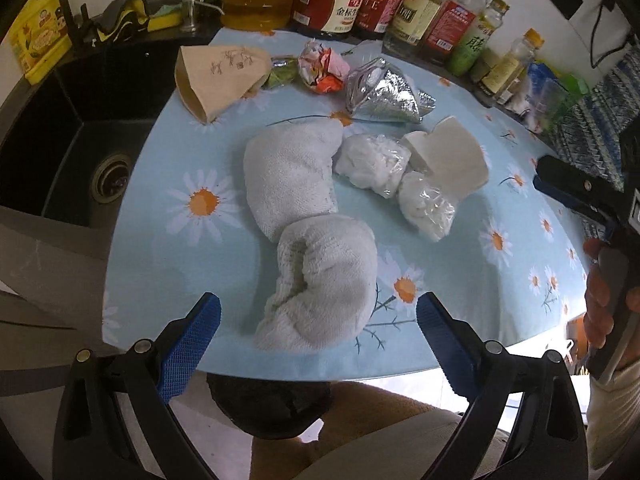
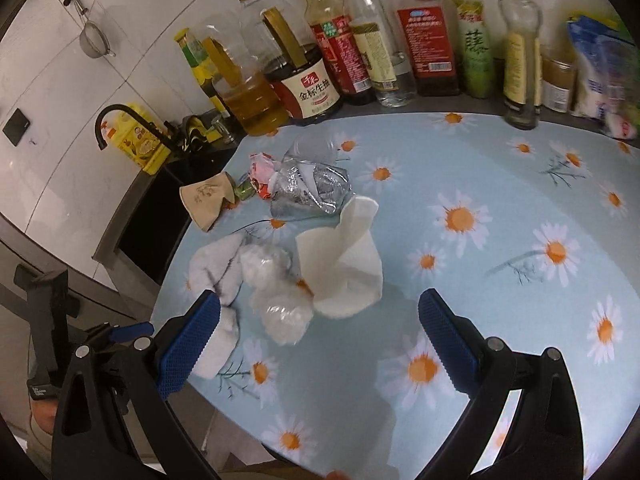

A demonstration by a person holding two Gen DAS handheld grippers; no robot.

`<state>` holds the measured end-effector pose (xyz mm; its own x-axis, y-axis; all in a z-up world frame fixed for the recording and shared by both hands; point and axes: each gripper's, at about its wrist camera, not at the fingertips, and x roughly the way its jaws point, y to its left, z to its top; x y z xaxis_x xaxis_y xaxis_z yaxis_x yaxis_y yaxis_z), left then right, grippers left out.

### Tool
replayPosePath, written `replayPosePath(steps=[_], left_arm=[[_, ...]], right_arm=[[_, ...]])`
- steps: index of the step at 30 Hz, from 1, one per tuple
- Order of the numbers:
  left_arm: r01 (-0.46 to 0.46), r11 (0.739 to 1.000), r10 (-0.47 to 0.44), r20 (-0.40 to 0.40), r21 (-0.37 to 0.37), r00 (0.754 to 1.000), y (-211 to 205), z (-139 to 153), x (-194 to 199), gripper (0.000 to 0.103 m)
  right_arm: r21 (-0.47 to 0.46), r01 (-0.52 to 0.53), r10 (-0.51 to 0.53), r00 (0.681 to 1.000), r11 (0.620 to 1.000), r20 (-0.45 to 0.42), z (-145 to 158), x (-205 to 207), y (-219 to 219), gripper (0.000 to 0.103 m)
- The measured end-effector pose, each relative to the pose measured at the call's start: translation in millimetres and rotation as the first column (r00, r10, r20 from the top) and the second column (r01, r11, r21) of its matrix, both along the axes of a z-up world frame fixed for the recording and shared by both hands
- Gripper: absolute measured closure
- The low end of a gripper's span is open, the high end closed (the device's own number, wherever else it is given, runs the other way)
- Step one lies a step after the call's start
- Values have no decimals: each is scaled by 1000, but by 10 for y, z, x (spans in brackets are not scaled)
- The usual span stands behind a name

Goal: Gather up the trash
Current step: 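Grasp the grey knit cloth with the left tool while the right tool grasps the white paper napkin, then lift the cloth and napkin off the counter and lower both tools toward the black bin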

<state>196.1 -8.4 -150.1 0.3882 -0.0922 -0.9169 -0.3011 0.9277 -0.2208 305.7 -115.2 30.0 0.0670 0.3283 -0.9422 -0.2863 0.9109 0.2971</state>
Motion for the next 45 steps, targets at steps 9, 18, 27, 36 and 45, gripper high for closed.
replayPosePath(steps=[9,18,27,36,45], left_arm=[[-20,998,25,-95,52,995,-133,-218,179,23],[-49,997,56,-113,63,992,-171,-284,253,48],[-61,995,70,-107,80,992,-217,-266,290,65],[-74,994,81,-97,78,992,-233,-192,265,72],[-43,997,47,-54,68,997,-279,-33,175,72]], right_arm=[[-10,-65,64,996,998,-64,-423,227,58,9],[-9,-112,110,987,994,-115,-656,313,132,28],[-18,-155,150,978,988,-145,-773,316,136,47],[17,-137,138,981,990,-133,-681,359,71,50],[24,-97,99,990,995,-96,-526,342,-15,50]])
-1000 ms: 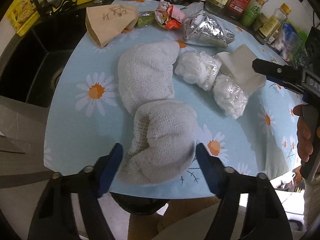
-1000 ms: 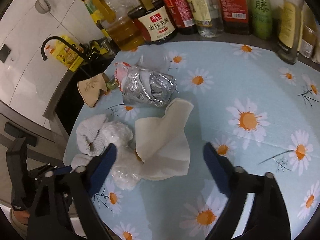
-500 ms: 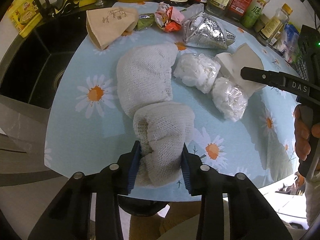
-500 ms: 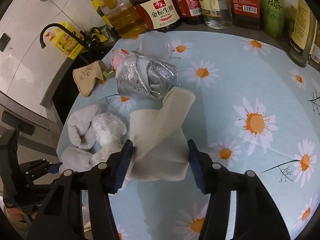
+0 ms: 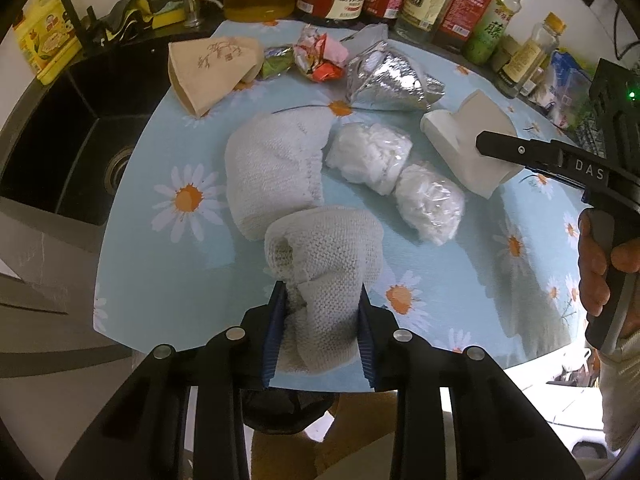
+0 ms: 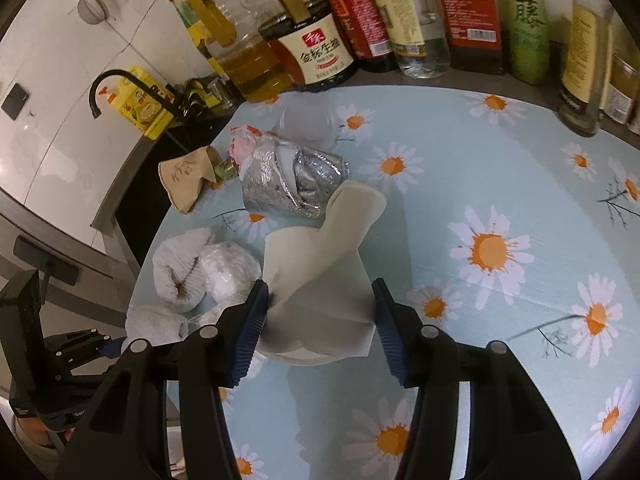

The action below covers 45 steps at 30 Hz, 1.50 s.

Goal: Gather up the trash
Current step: 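Lift the cloth and napkin off the counter and lower both tools toward the black bin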

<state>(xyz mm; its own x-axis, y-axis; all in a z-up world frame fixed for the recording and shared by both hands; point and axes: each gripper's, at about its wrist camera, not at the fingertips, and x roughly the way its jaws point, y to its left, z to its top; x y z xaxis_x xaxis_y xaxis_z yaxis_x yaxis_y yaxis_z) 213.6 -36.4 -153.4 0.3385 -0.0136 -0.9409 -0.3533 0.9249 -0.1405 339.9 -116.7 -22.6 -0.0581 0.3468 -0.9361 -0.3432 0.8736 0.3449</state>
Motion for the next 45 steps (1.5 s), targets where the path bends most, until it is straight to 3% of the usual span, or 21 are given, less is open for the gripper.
replayPosePath(steps=[11,26,36,45], left_arm=[[110,994,-108,105,-12,989,20,279,-188,72],[254,967,-246,202,-18,948,254,476,-770,72],[319,947,-305,212,-36,929,347,435,-1262,72],[342,938,-324,197,-64,925,432,282,-1595,72]], right_arm=[[-31,106,-102,989,994,106,480,-290,-53,50],[-64,246,-229,952,967,205,1071,-1262,229,50],[-80,281,-261,945,956,198,1125,-1946,492,50],[-90,269,-252,953,959,165,1035,-2466,781,50]])
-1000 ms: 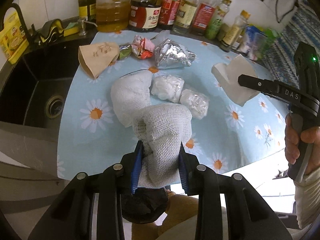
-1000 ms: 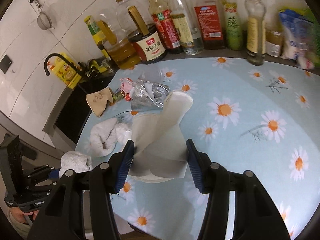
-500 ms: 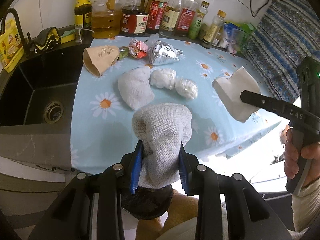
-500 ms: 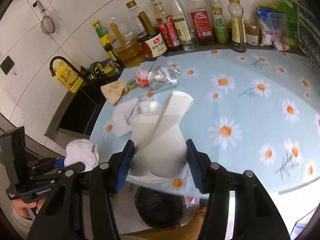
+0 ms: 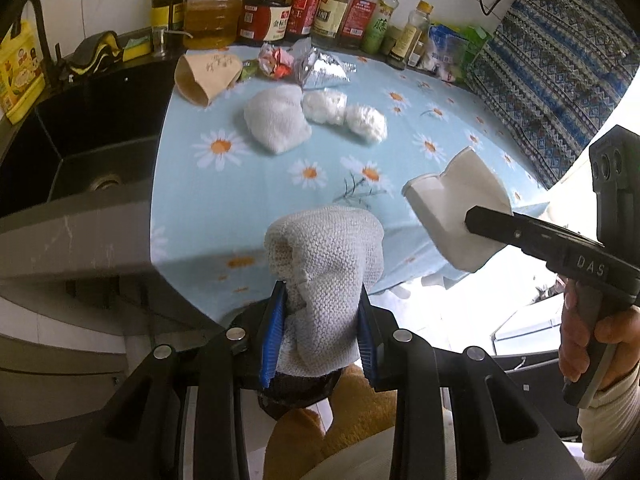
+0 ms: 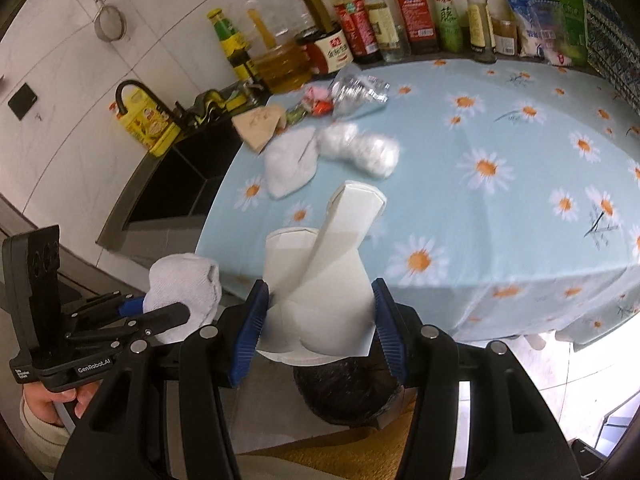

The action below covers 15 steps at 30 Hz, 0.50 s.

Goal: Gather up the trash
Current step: 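Lift the cloth and napkin off the counter and lower both tools toward the black bin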

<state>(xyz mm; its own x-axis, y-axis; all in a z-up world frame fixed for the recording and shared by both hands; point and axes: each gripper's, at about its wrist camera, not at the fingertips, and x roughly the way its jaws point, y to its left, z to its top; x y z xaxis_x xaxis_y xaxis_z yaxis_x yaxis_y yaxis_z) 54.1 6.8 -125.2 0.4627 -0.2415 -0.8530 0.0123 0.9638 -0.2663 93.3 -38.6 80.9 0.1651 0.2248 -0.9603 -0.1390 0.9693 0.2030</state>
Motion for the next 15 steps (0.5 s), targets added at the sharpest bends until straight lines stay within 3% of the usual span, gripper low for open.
replayPosePath(steps=[15], left_arm=[[-1,999,-4,-115,-43,993,96,-536,-240,72]], right_arm=[[-13,-16,14,989,1000,-149,-513,-490,187,50]])
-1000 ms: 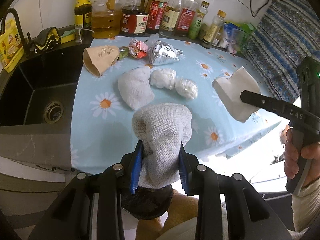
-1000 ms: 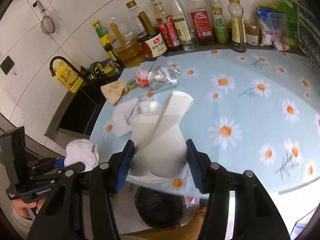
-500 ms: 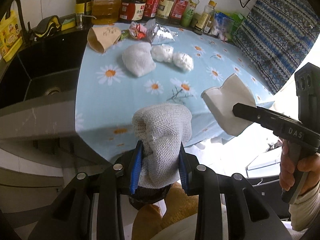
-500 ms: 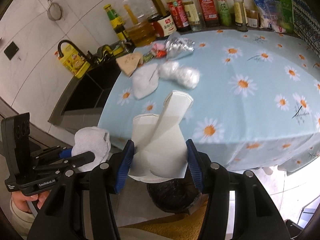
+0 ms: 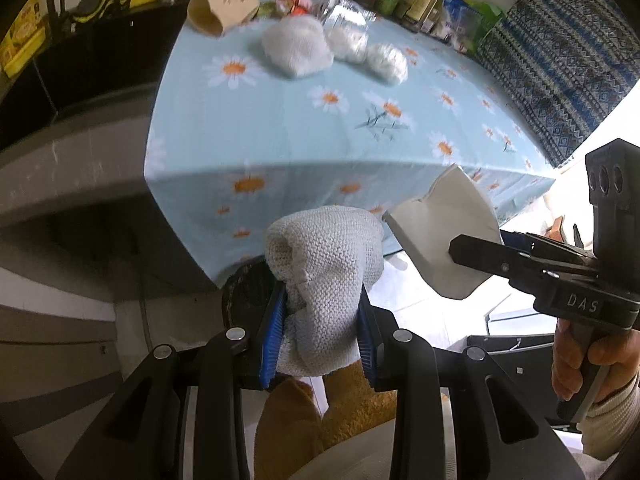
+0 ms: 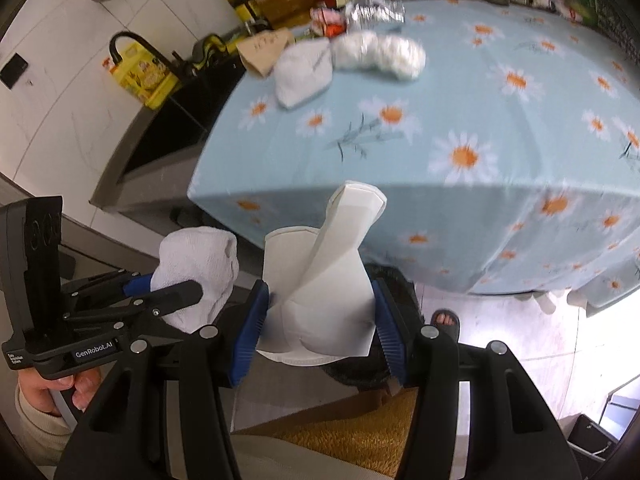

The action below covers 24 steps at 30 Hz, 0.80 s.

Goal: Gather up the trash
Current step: 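Lift the cloth and napkin off the counter and lower both tools toward the black bin, then open the left tool over the bin while the right tool opens, dropping both items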

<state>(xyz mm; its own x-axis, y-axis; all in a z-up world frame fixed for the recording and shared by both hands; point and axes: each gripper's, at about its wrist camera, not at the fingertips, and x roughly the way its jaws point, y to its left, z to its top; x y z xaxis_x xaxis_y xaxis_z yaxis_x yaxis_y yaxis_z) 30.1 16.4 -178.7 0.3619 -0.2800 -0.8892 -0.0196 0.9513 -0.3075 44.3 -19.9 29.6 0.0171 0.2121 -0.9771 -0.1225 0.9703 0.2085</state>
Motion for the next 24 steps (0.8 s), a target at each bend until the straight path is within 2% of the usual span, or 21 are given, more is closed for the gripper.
replayPosePath(steps=[17,24], left_arm=[[-7,1000,5,-184,-7,983,-8,-875,-31,72],[-19,999,9,-242,-38,970,-35,-1269,9,72]], right_arm=[[-38,-4,-4,979,999,-202,-911,-283,-99,50],[-61,-15,-2,962,998,-273,-1334,-363,-147,50]])
